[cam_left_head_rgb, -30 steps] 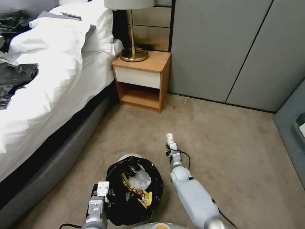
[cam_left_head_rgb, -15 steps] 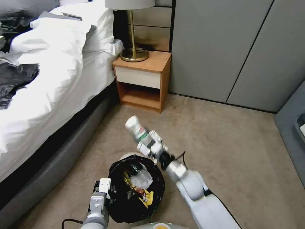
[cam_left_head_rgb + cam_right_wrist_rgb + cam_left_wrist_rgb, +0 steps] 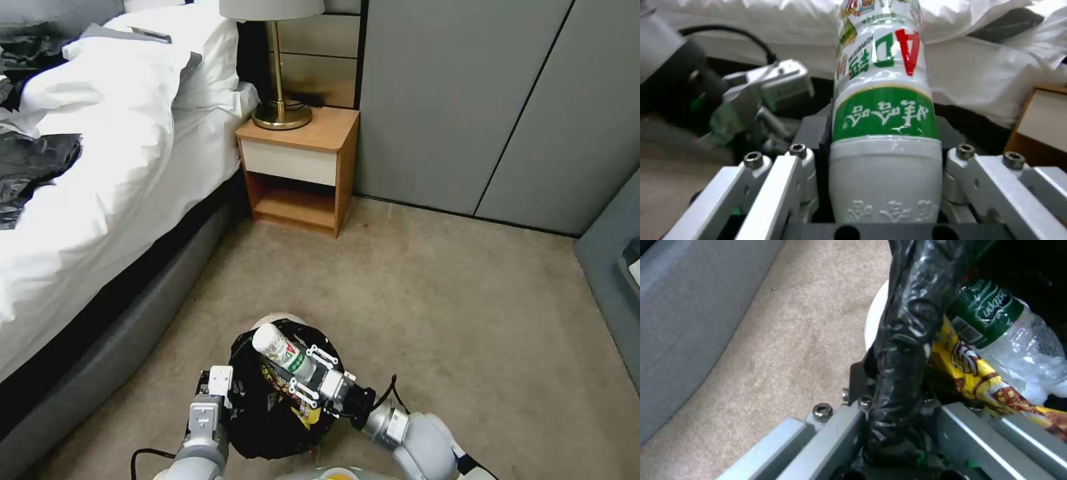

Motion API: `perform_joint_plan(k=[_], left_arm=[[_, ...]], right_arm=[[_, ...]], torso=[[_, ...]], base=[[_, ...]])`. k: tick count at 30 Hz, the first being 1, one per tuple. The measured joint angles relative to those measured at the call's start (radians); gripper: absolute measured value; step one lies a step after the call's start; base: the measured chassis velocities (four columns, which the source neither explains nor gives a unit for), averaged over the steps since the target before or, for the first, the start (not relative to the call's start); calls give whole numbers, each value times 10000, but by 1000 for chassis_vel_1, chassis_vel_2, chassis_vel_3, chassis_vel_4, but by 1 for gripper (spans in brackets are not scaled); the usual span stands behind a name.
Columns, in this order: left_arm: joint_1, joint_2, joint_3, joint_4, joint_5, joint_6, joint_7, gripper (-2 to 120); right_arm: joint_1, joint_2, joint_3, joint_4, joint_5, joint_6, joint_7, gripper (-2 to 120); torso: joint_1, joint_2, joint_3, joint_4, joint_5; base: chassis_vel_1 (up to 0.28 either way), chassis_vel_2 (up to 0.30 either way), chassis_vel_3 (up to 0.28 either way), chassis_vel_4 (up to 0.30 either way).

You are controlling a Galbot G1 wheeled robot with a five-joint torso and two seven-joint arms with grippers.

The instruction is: Pick up the trash bin, then pick up the garbage from the floor and place it into the trash bin.

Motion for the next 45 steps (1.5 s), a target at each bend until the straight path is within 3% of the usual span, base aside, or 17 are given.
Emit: perform_joint_plan(k=[9, 13, 17, 21, 28, 37, 45], left_arm=[[-70, 25, -29, -123, -90, 62, -13, 0], [-38, -9, -16, -323, -95, 82, -21, 0], [-24, -12, -20, -345, -96, 83, -22, 0], [11, -27, -23, -376, -87, 84, -27, 0], [45, -60, -14, -435, -67, 84, -27, 0], [83, -87, -6, -496, -20, 67, -27, 0], [101, -125, -28, -499, 28, 31, -17, 0]], right_arm=[[-50, -24, 72, -138, -69, 4, -11, 39], [47, 72, 84, -140, -119, -62, 125, 61], [62, 100, 83, -140, -129, -85, 138, 68], [72, 159, 81, -137, -171, -117, 190, 89], [4, 160, 98, 128, -160, -271, 538, 108], [-22, 146, 83, 852, -120, -367, 1214, 114], [384, 177, 386, 2803, 652, -1096, 2548, 111]], torso=[[-1, 0, 0, 0, -1], [-1, 0, 1, 0, -1], [-1, 0, 0, 0, -1], [-1, 0, 0, 0, -1], [-1, 0, 0, 0, -1], [-1, 0, 1, -1, -1], [-1, 1, 1, 1, -2]], base=[[0, 0, 0, 0], [0, 0, 0, 0], [0, 0, 0, 0], [0, 0, 0, 0], [0, 0, 0, 0], [0, 0, 0, 0], [0, 0, 0, 0]])
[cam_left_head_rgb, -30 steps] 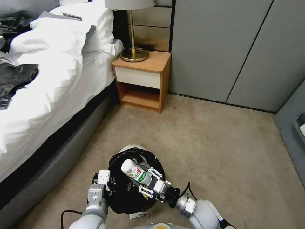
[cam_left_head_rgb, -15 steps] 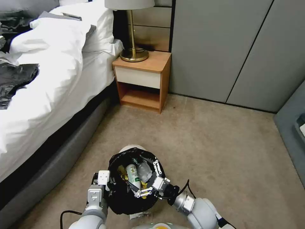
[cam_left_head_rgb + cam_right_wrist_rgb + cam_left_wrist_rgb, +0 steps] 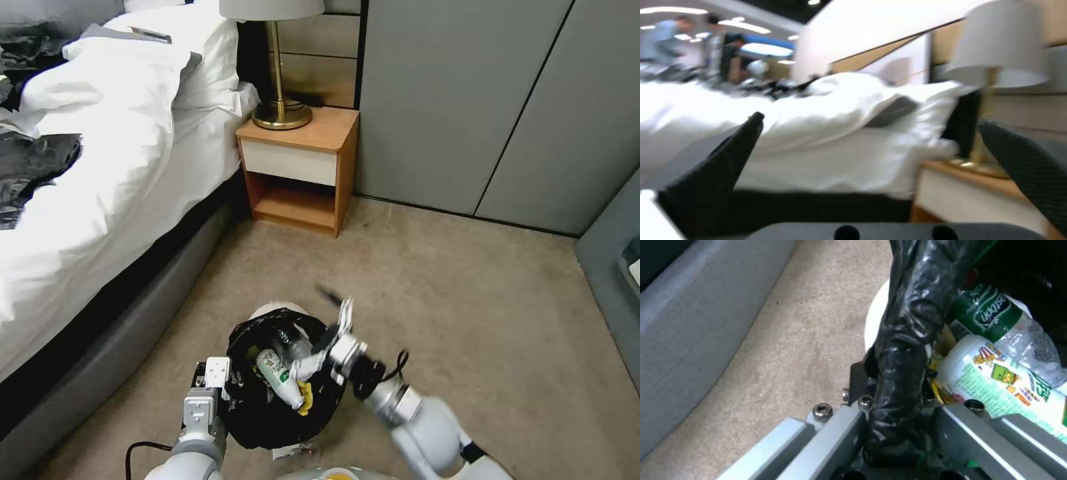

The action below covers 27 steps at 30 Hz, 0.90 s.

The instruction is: Pick up the trash bin, then pick up the garbage from the floor and place it into the trash bin.

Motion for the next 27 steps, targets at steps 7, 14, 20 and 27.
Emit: perform_joint_plan(k=[7, 14, 20, 27], left_arm=[[1, 57, -169, -152, -63, -3, 10, 0], [12, 97, -292, -259, -137, -68, 155, 0], [16, 147, -274, -321, -178, -67, 123, 0], [113, 158, -225, -369, -198, -22, 63, 0]], right_arm=[[-996, 255, 1112, 1316, -493, -1204, 2385, 100], [-2380, 743, 2073, 966, -690, -1578, 4034, 100], [-2894, 903, 2471, 273, -564, -914, 4066, 100], [-3030, 971, 2388, -104, -591, -334, 3840, 100]], torso=[[1, 2, 0, -1, 1], [0, 2, 0, -3, 4], [0, 1, 0, -1, 1], [0, 2, -1, -1, 2]], base=[[0, 0, 0, 0], [0, 0, 0, 0], [0, 0, 0, 0], [0, 0, 0, 0]])
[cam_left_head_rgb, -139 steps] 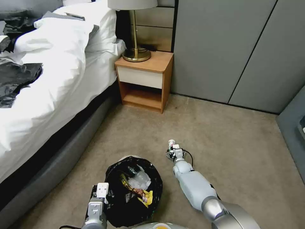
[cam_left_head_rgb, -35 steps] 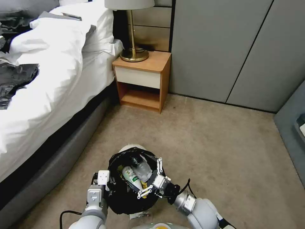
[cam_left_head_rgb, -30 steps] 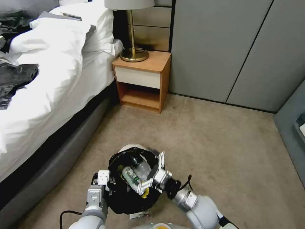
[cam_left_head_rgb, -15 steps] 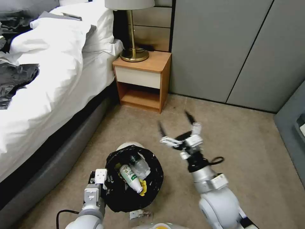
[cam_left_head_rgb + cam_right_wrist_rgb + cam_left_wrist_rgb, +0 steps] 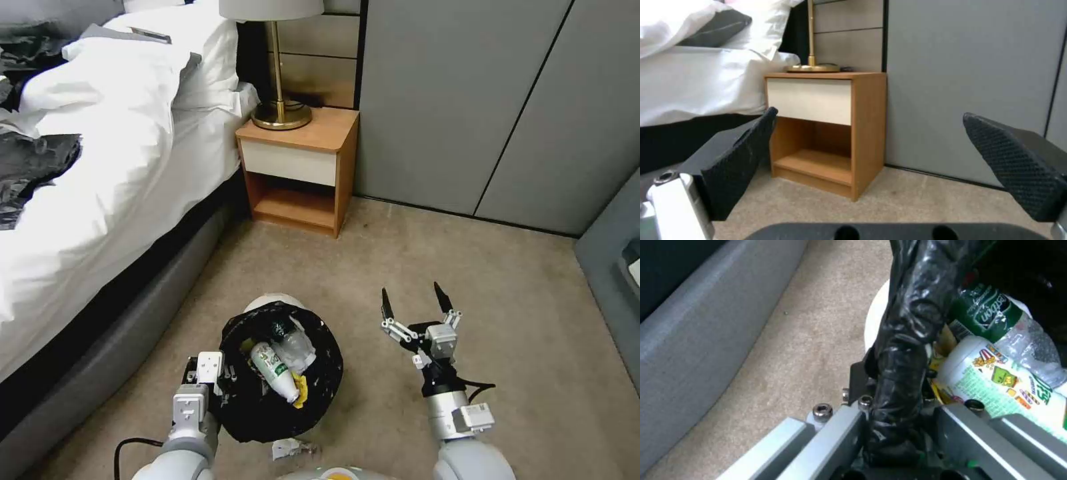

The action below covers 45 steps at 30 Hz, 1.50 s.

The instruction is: Pick up the trash bin, then pick up the garbage from the floor and place it into the trash bin.

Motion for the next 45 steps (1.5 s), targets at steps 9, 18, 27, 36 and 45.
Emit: perform_joint_plan(k=[9, 18, 27, 36, 45], left_arm=[[37, -31, -12, -70, 29, 33, -17, 0], [142, -67, -45, -143, 70, 35, -34, 0], [178, -81, -54, -190, 95, 51, -50, 0], [317, -74, 19, -194, 159, 126, -66, 0], [357, -69, 31, -200, 145, 104, -97, 0]], right_arm=[[258, -75, -28, -127, 24, 239, -38, 100], [396, -86, -77, -265, 36, 193, -72, 100], [492, -99, -97, -370, 21, 150, -83, 100], [563, -185, -110, -376, -32, 97, -111, 100], [579, -191, -141, -394, -77, 98, -222, 100]], torso=[[0, 0, 0, 0, 0], [0, -1, 1, 0, -1], [0, -3, 0, 1, 0], [1, -3, 1, 0, 0], [0, -3, 1, 3, 0]], base=[[18, 19, 16, 17], [62, 74, 76, 76], [113, 109, 112, 119], [133, 129, 123, 131], [101, 104, 100, 94]])
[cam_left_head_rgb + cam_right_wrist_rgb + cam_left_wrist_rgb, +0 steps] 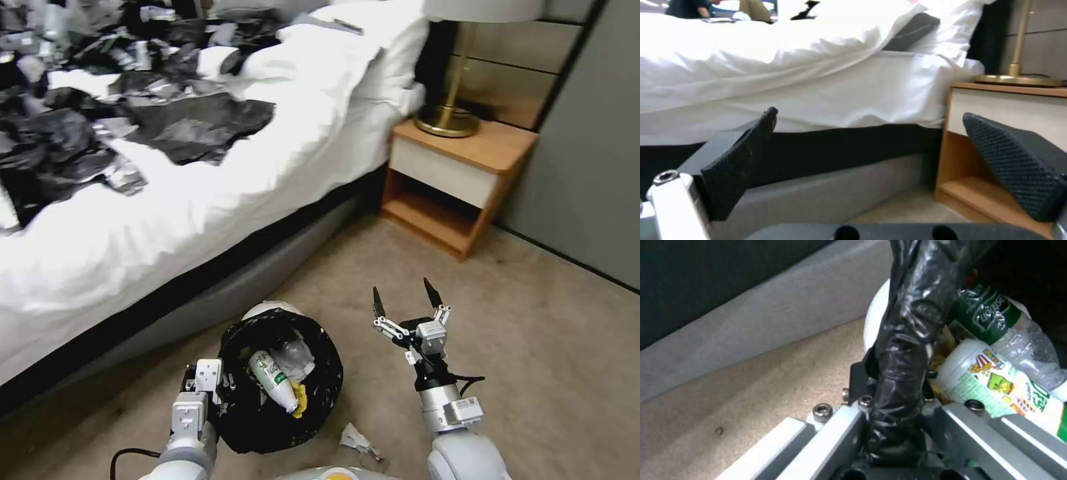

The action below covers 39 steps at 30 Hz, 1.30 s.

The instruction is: Pick up the trash bin, then pick up the garbage from the floor and place it into the trash bin.

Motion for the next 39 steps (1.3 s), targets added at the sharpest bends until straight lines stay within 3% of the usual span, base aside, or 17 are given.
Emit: perform_joint_plan(k=[20, 39], left_arm=[[-24, 0, 7, 7, -11, -6, -21, 0], [-53, 16, -18, 60, -22, 3, -26, 0]], right_arm=[[122, -25, -38, -93, -10, -26, -141, 100], [168, 52, -24, -250, -37, 250, -130, 100]], torso=[[1, 0, 1, -3, 0], [-1, 3, -3, -2, 0]], base=[[2, -2, -4, 2], [147, -143, -138, 141]])
